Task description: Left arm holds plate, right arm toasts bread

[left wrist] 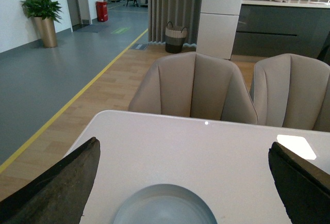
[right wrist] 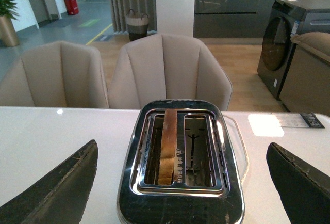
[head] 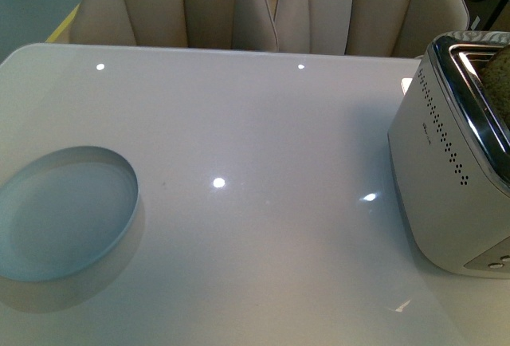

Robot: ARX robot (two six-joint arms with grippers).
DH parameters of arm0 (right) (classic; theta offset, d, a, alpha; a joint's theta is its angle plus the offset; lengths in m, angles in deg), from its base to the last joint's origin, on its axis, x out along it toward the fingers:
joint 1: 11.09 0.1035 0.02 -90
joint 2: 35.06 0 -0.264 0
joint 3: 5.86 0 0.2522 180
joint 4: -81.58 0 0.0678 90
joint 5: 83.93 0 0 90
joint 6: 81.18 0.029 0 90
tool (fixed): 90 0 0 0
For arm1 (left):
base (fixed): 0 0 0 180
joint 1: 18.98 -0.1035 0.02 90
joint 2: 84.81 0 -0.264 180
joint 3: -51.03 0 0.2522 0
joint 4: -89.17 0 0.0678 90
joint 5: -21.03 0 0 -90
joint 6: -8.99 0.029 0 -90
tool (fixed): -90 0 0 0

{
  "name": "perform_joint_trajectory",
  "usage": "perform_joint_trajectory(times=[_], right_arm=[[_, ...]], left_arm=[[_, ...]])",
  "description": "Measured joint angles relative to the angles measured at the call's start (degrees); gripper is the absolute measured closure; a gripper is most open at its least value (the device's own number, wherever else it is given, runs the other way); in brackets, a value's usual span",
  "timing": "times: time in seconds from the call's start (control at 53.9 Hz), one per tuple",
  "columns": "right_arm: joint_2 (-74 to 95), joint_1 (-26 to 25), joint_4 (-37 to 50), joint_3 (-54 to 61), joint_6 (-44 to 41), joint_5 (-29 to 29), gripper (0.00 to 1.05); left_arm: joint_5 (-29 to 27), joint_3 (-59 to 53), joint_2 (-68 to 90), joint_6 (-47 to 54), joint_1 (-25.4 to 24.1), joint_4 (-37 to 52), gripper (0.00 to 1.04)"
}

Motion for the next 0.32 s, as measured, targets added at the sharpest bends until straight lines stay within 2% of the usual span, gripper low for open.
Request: perform_joint_trajectory(times=[0.315], right_arm=[[0.00,0.00,0.00,0.00,0.00,0.00,0.09]], left_arm=[[0.00,0.00,0.00,0.00,0.00,0.00,0.07]])
